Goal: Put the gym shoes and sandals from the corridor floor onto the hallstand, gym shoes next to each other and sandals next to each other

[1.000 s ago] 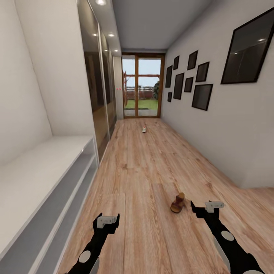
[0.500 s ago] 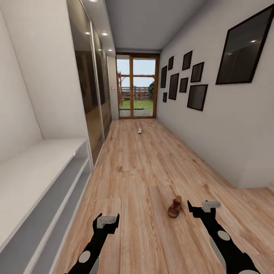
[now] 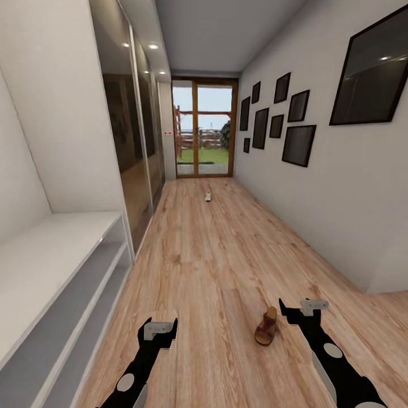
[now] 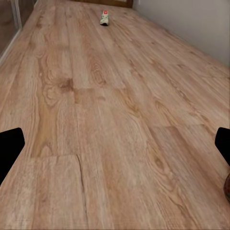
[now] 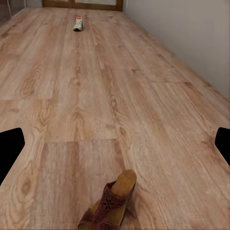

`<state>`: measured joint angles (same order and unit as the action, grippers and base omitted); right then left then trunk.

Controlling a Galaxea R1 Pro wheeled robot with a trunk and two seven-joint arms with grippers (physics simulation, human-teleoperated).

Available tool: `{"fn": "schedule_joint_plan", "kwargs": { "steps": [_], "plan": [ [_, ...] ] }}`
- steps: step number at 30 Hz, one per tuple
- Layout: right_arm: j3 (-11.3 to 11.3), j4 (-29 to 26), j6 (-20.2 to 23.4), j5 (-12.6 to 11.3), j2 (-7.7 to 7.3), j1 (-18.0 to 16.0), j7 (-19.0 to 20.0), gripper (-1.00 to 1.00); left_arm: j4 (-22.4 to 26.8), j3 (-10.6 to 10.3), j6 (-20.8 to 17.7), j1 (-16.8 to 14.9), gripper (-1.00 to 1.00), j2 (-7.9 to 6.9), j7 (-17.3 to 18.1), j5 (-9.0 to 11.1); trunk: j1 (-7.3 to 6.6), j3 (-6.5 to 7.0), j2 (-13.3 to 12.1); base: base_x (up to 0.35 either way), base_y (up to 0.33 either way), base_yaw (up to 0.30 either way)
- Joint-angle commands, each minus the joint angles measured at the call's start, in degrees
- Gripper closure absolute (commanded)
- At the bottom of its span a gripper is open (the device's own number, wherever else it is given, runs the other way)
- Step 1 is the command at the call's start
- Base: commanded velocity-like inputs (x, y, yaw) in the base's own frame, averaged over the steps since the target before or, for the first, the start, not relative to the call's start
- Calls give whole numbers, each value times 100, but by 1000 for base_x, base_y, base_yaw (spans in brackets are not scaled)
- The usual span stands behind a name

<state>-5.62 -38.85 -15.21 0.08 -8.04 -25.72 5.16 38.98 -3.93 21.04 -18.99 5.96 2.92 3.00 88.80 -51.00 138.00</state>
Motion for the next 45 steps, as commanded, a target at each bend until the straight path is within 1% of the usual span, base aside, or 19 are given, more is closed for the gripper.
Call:
{"fn": "schedule_joint_plan", "kwargs": {
  "steps": [1, 19, 25, 37, 45],
  "plan": [
    [-27, 3, -18, 0, 4, -4, 52, -100, -4, 2, 16, -2, -100, 0, 30, 33, 2, -6, 2, 337, 0, 0],
    [-27, 10, -23, -3, 4, -4, 50, -100, -4, 14, 31, 1, -100, -7, 29, 42, 2, -6, 2, 338, 37, 13],
    [-27, 9, -25, -5, 4, -4, 52, -100, -1, 16, 35, 1, -100, -7, 31, 42, 2, -6, 2, 339, 96, 181],
    [-27, 9, -23, -8, 4, -4, 56, -100, 5, 17, 45, 1, -100, -7, 26, 42, 2, -6, 2, 328, 126, 252],
    [-27, 17, -18, -8, 4, -4, 56, -100, 12, 1, 46, 1, -100, 0, 31, 40, 2, -6, 2, 176, 115, 57]
  ]
}}
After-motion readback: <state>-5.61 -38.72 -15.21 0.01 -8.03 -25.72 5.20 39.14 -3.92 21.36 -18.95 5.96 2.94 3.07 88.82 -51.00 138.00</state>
